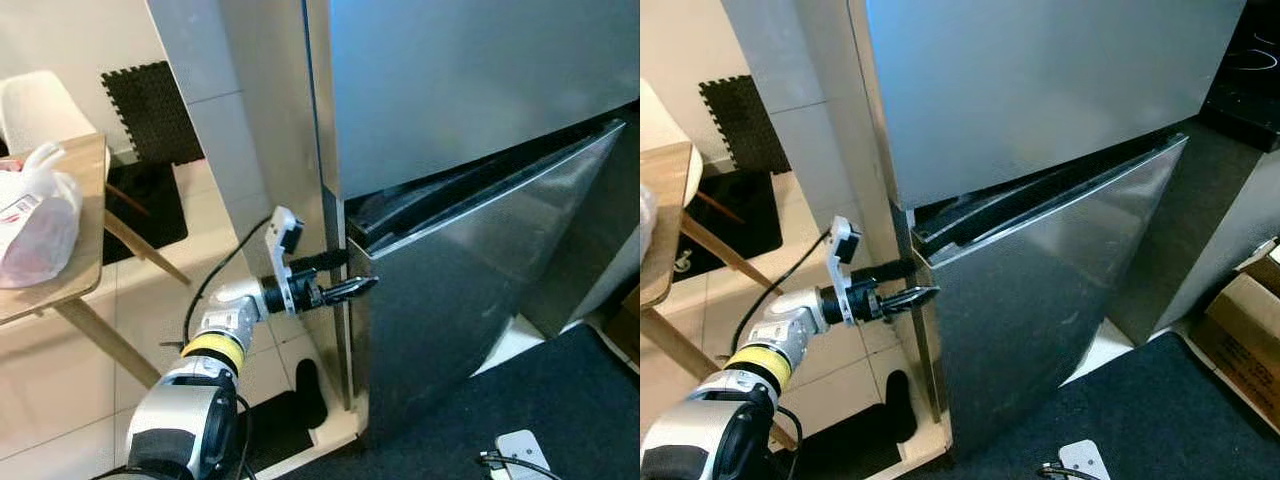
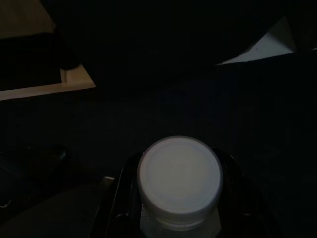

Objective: Restocking fridge

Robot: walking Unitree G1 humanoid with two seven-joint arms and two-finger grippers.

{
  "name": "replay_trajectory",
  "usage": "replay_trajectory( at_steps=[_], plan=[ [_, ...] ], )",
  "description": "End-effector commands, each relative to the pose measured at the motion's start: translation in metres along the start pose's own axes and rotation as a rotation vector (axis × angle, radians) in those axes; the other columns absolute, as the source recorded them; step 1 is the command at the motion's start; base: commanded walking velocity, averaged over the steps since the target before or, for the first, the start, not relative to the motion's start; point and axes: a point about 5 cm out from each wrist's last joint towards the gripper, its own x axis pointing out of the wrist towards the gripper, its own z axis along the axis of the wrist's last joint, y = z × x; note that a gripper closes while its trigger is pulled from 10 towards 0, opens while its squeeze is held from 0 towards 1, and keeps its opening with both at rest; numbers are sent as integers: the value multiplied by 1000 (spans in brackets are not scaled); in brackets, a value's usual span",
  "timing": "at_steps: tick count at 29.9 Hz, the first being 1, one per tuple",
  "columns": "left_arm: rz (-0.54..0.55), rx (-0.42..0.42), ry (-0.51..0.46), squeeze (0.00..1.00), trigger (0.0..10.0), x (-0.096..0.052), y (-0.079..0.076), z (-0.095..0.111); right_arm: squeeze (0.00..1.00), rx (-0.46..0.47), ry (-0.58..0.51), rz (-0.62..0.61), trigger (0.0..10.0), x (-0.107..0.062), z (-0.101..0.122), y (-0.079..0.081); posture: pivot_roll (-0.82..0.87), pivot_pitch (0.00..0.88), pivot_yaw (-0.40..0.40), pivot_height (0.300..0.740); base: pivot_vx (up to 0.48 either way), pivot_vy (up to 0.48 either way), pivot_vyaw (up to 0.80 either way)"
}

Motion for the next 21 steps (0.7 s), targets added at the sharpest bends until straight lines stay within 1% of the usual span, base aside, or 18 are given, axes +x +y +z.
replay_trajectory(
  at_steps=[1,6,7,9,11,13,14,15,16,17,21],
  plan=[
    [-49,-44,56,0,10000,10,-8,-15,0,-4,-11,9,10000,0,0,3,-154,110,71,726,0,0,0],
    [-140,-46,65,0,10000,16,-15,-13,0,-2,-8,8,10000,-1,-2,4,-154,110,73,726,0,0,0],
    [-140,-46,65,0,10000,16,-15,-13,0,-2,-8,8,10000,-1,-2,4,-154,110,73,726,0,0,0],
    [-260,-63,85,0,10000,20,-29,-19,0,1,-4,6,10000,-2,-4,4,-154,110,73,726,0,0,0],
    [-260,-63,85,0,10000,20,-29,-19,0,1,-4,6,10000,-2,-4,4,-154,110,73,726,0,0,0],
    [-354,-72,103,0,10000,22,-45,-24,0,4,-1,5,10000,-2,-5,5,-152,106,85,726,0,0,0],
    [-380,-72,105,0,10000,21,-51,-26,0,6,1,5,10000,-2,-6,5,-151,105,85,726,0,0,0],
    [-390,-75,98,0,10000,19,-55,-26,0,7,2,6,10000,-2,-6,6,-151,105,85,726,0,0,0],
    [-390,-75,98,0,10000,19,-55,-26,0,7,2,6,10000,-2,-6,6,-151,105,85,726,0,0,0],
    [-403,-93,74,0,10000,16,-62,-24,0,5,4,11,10000,-2,-6,8,-145,103,82,726,0,0,0],
    [-409,-101,65,0,10000,16,-65,-22,0,4,5,13,10000,-2,-6,8,-145,103,82,726,0,0,0]
  ],
)
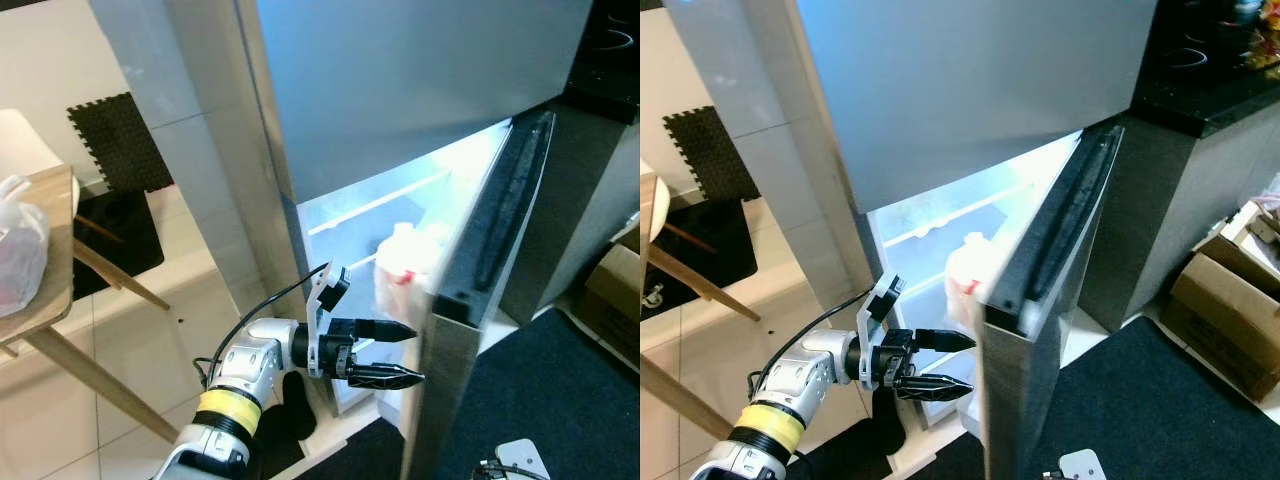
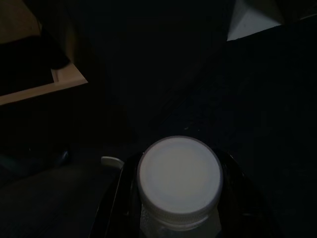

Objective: Restocking fridge

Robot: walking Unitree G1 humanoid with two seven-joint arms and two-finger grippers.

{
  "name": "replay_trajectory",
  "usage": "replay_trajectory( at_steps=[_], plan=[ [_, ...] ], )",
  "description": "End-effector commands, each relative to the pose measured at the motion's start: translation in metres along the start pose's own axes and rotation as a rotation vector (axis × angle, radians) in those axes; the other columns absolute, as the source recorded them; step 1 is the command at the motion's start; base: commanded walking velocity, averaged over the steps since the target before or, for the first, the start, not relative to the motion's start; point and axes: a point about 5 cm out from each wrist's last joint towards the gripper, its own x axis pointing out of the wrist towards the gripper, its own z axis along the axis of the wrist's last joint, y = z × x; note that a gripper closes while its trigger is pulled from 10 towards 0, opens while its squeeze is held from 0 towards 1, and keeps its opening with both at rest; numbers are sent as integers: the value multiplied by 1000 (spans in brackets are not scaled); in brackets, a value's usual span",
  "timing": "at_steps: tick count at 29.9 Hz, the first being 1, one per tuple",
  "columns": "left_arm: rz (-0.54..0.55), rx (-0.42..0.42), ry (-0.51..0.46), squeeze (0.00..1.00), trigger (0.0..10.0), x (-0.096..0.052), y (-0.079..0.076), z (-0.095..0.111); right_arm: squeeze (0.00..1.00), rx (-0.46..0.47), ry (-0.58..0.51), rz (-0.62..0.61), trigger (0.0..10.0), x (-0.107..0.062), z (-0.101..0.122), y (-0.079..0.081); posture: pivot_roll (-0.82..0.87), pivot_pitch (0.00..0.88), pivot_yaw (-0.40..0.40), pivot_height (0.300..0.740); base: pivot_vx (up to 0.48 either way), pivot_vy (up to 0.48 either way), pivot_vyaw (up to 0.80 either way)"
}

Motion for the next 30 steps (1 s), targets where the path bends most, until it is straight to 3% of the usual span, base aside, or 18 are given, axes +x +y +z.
replay_trajectory(
  at_steps=[1,6,7,12,16,17,18,19,21,23,24,25,26,27,28,29,30],
  plan=[
    [-7,-17,-21,0,10000,-3,-7,1,0,-7,-17,13,10000,1,3,5,-140,99,81,726,0,0,0],
    [10,-51,-103,0,10000,-1,-18,8,0,-13,-14,17,10000,2,3,7,-136,89,84,726,0,0,0],
    [51,-63,-155,0,10000,0,-19,11,0,-13,-9,18,10000,1,2,8,-134,83,86,726,0,0,0],
    [112,-53,-170,0,10000,0,-17,11,0,-14,-2,21,10000,1,0,9,-138,75,92,726,0,0,0],
    [224,7,-73,0,10000,-10,-9,1,0,-13,6,21,10000,0,-3,11,-140,71,98,726,0,0,0],
    [302,32,24,0,10000,-18,-4,-8,0,-12,10,20,10000,-1,-5,11,-141,69,100,726,0,0,0],
    [302,32,24,0,10000,-18,-4,-8,0,-12,10,20,10000,-1,-5,11,-141,69,100,726,0,0,0],
    [379,64,108,0,10000,-26,1,-17,0,-12,13,20,10000,-1,-6,11,-141,68,102,726,0,0,0],
    [379,64,108,0,10000,-26,1,-17,0,-12,13,20,10000,-1,-6,11,-141,68,102,726,0,0,0],
    [714,89,289,0,10000,-59,17,-44,0,-6,34,4,10000,-3,-13,9,-135,65,111,726,0,0,0],
    [714,89,289,0,10000,-59,17,-44,0,-6,34,4,10000,-3,-13,9,-135,65,111,726,0,0,0],
    [905,42,306,0,10000,-78,20,-59,0,11,48,-16,10000,-5,-17,6,-135,65,111,726,0,0,0],
    [905,42,306,0,10000,-78,20,-59,0,11,48,-16,10000,-5,-17,6,-135,65,111,726,0,0,0],
    [1069,-23,328,0,10000,-94,19,-75,0,37,63,-40,10000,-6,-20,4,-134,64,115,726,0,0,0],
    [1069,-23,328,0,10000,-94,19,-75,0,37,63,-40,10000,-6,-20,4,-134,64,115,726,0,0,0],
    [1220,-103,318,0,10000,-109,12,-95,0,80,79,-68,10000,-6,-23,2,-132,59,116,726,0,0,0],
    [1220,-103,318,0,10000,-109,12,-95,0,80,79,-68,10000,-6,-23,2,-132,59,116,726,0,0,0]
  ],
)
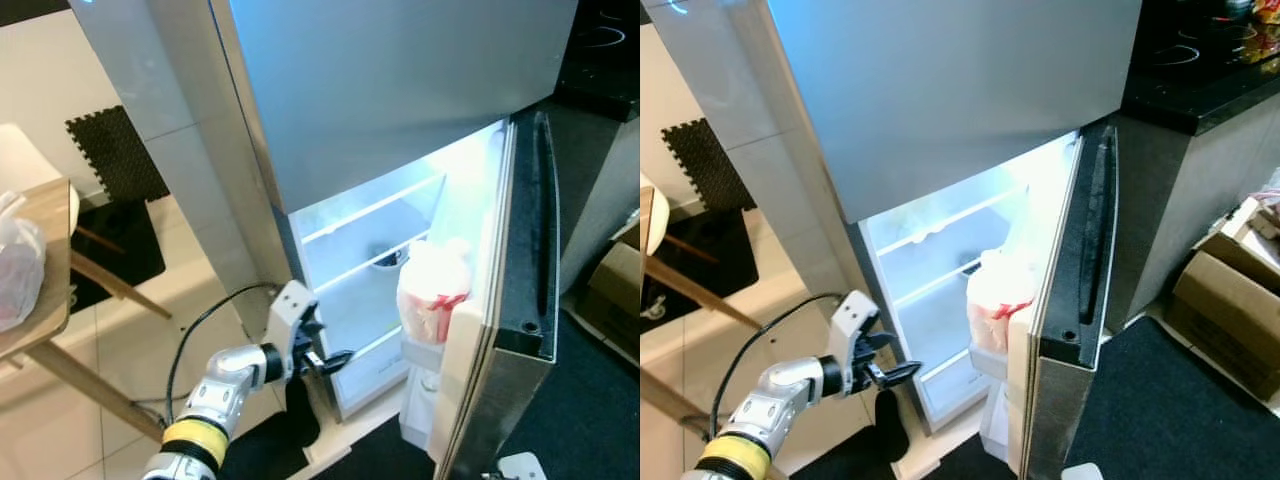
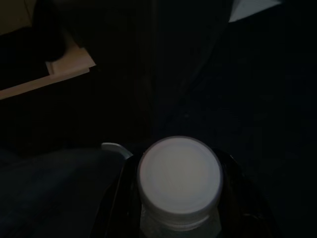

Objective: Restocking fridge

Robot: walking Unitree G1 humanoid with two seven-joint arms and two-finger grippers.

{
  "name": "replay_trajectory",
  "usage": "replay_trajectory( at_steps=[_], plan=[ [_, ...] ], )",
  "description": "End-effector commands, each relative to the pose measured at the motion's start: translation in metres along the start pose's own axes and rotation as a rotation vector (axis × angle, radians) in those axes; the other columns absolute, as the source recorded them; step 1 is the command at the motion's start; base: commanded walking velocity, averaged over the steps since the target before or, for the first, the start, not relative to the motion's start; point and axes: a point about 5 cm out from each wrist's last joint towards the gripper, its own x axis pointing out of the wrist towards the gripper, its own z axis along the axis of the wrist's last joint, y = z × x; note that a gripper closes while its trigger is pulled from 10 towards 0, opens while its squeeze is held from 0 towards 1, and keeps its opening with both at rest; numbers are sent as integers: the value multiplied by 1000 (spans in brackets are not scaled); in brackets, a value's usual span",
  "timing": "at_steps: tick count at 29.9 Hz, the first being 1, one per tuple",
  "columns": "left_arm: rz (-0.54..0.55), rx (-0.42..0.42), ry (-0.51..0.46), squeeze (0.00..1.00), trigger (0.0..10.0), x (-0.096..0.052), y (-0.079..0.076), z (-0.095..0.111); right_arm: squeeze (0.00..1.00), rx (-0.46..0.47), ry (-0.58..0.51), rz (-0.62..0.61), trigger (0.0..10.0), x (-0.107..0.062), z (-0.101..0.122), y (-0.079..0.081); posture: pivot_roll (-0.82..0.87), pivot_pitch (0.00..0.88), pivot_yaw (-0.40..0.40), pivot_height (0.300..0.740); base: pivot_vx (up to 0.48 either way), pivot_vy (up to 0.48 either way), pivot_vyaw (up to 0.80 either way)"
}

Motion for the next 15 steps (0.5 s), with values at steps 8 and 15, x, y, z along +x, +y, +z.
replay_trajectory(
  at_steps=[8,15],
  plan=[
    [385,-161,208,0,10000,-36,17,-84,0,16,24,-17,10000,1,0,1,-134,54,82,726,0,0,0],
    [526,-256,331,0,10000,-54,-6,-139,0,-117,66,-13,10000,3,6,-17,-98,55,-24,726,0,0,0]
  ],
)
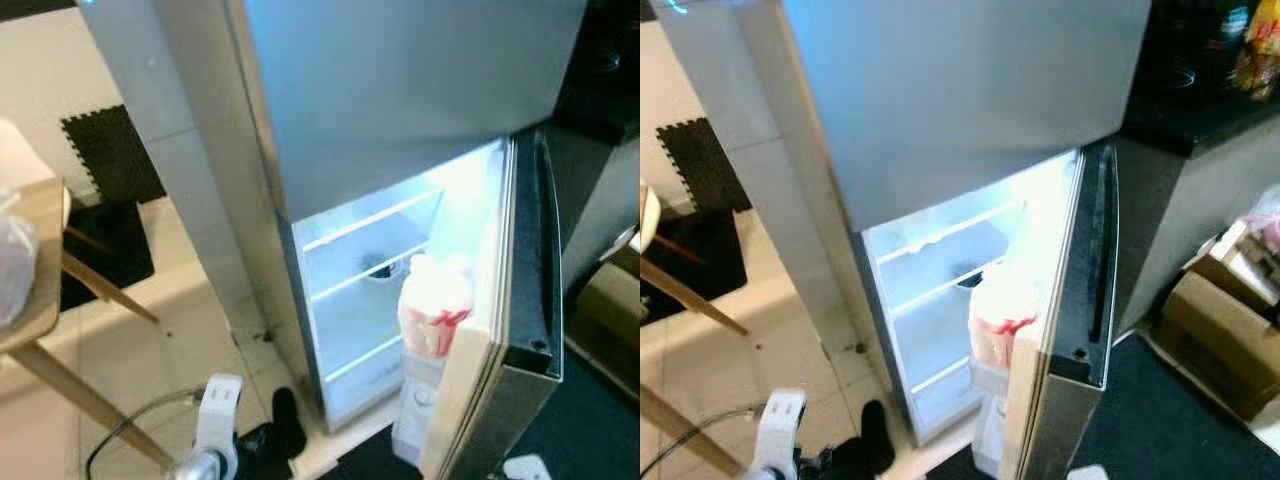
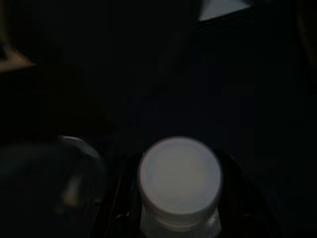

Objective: Restocking fridge

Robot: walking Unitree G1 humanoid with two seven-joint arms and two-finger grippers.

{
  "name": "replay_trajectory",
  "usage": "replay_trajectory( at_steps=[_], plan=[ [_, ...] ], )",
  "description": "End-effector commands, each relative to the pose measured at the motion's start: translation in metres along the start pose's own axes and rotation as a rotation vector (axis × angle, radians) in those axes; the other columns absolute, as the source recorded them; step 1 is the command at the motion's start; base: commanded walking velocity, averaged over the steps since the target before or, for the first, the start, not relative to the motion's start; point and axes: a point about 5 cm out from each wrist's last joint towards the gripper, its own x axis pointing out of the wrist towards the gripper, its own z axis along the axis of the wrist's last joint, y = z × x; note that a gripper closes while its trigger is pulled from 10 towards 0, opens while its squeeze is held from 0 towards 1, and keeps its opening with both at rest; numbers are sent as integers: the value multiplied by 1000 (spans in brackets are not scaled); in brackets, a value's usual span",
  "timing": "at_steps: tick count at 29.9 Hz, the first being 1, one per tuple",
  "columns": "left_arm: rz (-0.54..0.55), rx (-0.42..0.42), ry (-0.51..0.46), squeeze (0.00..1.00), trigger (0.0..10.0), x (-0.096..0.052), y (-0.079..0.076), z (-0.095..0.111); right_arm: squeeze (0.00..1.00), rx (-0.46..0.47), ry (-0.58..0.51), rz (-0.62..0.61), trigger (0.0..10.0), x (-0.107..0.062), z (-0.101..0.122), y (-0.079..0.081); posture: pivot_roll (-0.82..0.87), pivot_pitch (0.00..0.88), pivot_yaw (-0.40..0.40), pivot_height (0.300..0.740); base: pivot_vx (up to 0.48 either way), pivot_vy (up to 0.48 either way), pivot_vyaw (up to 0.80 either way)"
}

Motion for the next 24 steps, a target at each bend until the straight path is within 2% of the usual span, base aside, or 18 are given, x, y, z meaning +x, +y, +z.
replay_trajectory(
  at_steps=[1,8,12,17,24],
  plan=[
    [45,4,-12,0,10000,1,-3,-4,0,-24,19,-3,10000,2,4,-1,-101,57,-23,726,0,0,0],
    [57,61,16,0,10000,1,-8,-11,0,24,39,-22,10000,3,4,1,-104,59,0,726,0,0,0],
    [43,143,30,0,10000,3,-11,-9,0,94,73,-29,10000,1,-7,13,-104,57,45,726,0,0,0],
    [44,125,29,0,10000,5,-13,-4,0,117,97,-28,10000,-1,-15,20,-106,57,66,726,0,0,0],
    [-9,178,2,0,10000,10,-24,7,0,151,120,-33,10000,-2,-22,25,-105,60,80,726,0,0,0]
  ],
)
